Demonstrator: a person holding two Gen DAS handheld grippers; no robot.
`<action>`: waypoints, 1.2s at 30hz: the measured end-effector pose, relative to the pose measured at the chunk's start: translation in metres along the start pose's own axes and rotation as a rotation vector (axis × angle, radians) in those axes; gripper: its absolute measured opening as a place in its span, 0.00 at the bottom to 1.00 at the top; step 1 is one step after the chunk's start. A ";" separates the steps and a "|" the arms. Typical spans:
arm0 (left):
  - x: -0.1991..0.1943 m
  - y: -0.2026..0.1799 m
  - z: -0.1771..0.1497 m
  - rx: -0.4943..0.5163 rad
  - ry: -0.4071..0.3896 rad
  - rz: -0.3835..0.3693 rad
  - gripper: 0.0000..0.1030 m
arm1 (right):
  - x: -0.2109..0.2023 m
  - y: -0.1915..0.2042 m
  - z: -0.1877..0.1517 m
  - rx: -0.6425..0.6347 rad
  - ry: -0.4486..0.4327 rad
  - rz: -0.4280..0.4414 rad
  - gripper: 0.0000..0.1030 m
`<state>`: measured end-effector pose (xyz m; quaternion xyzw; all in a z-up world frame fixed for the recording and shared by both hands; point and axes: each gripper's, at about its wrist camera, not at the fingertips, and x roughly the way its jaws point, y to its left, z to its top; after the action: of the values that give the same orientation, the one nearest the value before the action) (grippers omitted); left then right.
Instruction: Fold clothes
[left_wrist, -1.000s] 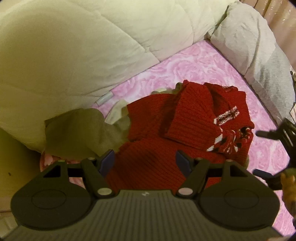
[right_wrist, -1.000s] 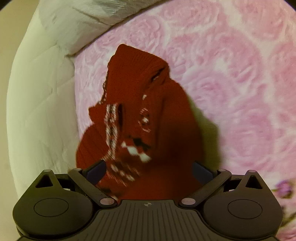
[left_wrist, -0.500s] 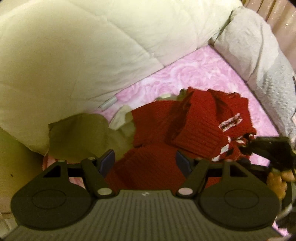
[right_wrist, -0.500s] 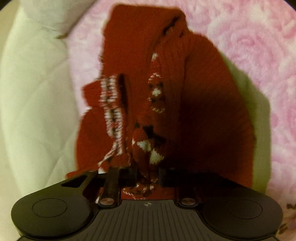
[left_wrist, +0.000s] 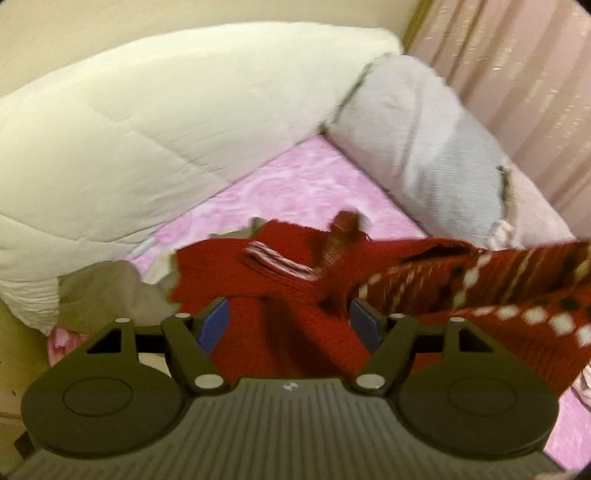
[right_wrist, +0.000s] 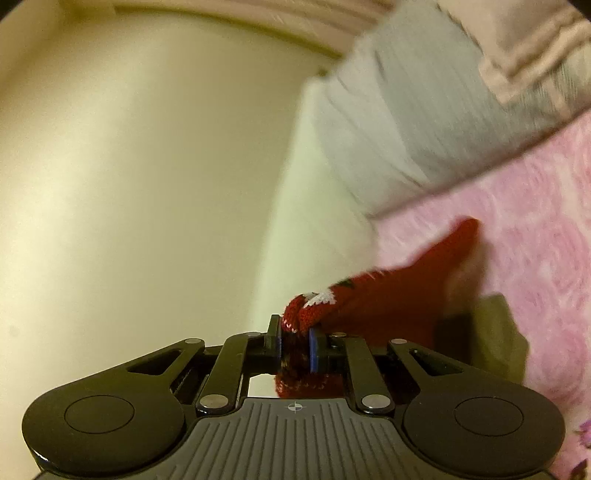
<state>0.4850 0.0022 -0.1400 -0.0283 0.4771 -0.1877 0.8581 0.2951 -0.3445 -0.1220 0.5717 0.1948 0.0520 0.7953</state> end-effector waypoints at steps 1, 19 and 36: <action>-0.008 -0.010 -0.004 0.008 -0.009 -0.017 0.67 | -0.017 0.010 0.004 -0.007 -0.027 0.031 0.11; -0.140 -0.249 -0.160 0.230 0.002 -0.345 0.67 | -0.393 0.073 0.035 -0.140 -0.516 -0.314 0.83; -0.174 -0.381 -0.299 0.724 0.207 -0.381 0.67 | -0.558 -0.035 -0.128 0.114 -0.324 -1.021 0.86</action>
<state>0.0417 -0.2514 -0.0751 0.2063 0.4502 -0.5003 0.7102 -0.2694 -0.4135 -0.0495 0.4473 0.3254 -0.4410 0.7068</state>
